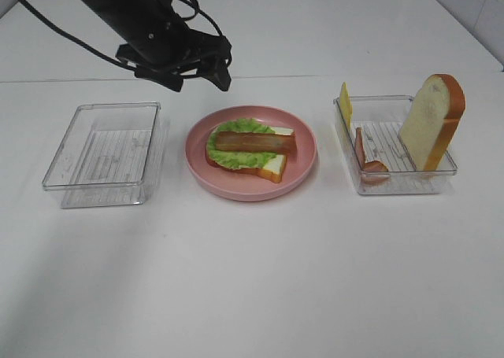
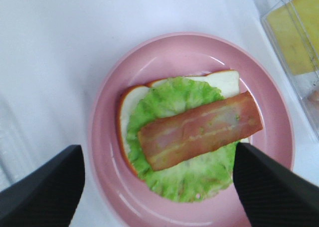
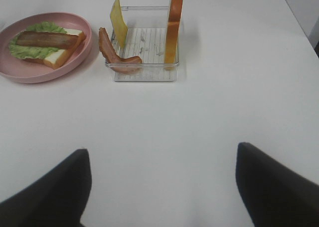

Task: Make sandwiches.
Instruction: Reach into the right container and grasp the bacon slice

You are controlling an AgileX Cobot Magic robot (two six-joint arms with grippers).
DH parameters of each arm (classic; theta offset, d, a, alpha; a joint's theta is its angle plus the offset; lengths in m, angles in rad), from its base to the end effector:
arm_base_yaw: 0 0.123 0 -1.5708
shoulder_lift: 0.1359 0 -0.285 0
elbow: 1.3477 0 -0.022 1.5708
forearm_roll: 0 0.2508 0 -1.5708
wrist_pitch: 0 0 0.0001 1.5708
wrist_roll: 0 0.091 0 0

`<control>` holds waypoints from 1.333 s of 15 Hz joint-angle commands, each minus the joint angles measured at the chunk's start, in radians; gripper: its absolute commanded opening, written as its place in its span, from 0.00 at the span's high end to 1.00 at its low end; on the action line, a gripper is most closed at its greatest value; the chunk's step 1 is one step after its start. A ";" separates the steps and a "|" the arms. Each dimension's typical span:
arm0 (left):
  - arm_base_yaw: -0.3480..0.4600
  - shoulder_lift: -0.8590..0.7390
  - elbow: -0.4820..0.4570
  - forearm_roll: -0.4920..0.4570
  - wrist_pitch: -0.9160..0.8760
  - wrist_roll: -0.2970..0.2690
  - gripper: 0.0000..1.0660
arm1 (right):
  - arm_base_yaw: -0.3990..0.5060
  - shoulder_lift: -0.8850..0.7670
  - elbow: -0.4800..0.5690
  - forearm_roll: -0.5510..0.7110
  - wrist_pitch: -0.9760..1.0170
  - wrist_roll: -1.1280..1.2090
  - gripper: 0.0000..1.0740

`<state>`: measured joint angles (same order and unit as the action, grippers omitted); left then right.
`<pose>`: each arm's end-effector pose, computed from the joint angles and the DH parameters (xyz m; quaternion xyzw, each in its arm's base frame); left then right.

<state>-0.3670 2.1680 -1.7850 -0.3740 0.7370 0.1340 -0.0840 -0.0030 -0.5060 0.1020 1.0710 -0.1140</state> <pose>0.4445 -0.1948 0.2086 0.1384 0.9423 -0.1863 0.2411 -0.0059 0.0087 0.2784 -0.0152 0.8523 -0.0008 0.5228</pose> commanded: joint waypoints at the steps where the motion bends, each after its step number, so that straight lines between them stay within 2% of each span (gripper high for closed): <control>1: -0.001 -0.099 -0.004 0.141 0.123 -0.108 0.27 | -0.007 -0.015 0.001 0.003 -0.010 -0.008 0.29; 4: -0.001 -0.247 -0.004 0.286 0.381 -0.193 0.27 | -0.007 -0.015 0.001 0.003 -0.010 -0.008 0.29; 5: -0.001 -0.277 -0.004 0.306 0.412 -0.202 0.27 | -0.007 -0.015 0.001 0.003 -0.010 -0.008 0.29; 6: -0.002 -0.399 -0.003 0.355 0.536 -0.229 0.27 | -0.007 -0.015 0.001 0.003 -0.010 -0.008 0.29; 8: -0.002 -0.504 0.018 0.361 0.549 -0.234 0.27 | -0.007 -0.015 0.001 0.003 -0.010 -0.008 0.29; 11: -0.002 -0.794 0.209 0.361 0.549 -0.257 0.27 | -0.007 -0.015 0.001 0.003 -0.010 -0.008 0.29; 12: -0.002 -0.842 0.242 0.361 0.549 -0.257 0.27 | -0.007 -0.015 0.001 0.003 -0.010 -0.008 0.29; 14: -0.002 -1.019 0.410 0.361 0.534 -0.259 0.27 | -0.007 -0.015 0.001 0.003 -0.010 -0.008 0.29; 15: -0.002 -1.063 0.455 0.361 0.531 -0.259 0.27 | -0.007 -0.015 0.001 0.003 -0.010 -0.008 0.29; 16: -0.002 -1.222 0.617 0.361 0.530 -0.259 0.27 | -0.007 -0.015 0.001 0.003 -0.010 -0.008 0.29; 18: -0.002 -1.377 0.757 0.361 0.526 -0.259 0.27 | -0.007 -0.015 0.001 0.003 -0.010 -0.008 0.29; 20: -0.002 -1.490 0.843 0.361 0.513 -0.259 0.27 | -0.007 -0.015 0.001 0.003 -0.010 -0.008 0.29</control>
<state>-0.3670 0.6900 -0.9530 -0.0150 1.2170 -0.1160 -0.0840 -0.0030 -0.5060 0.1020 1.0710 -0.1140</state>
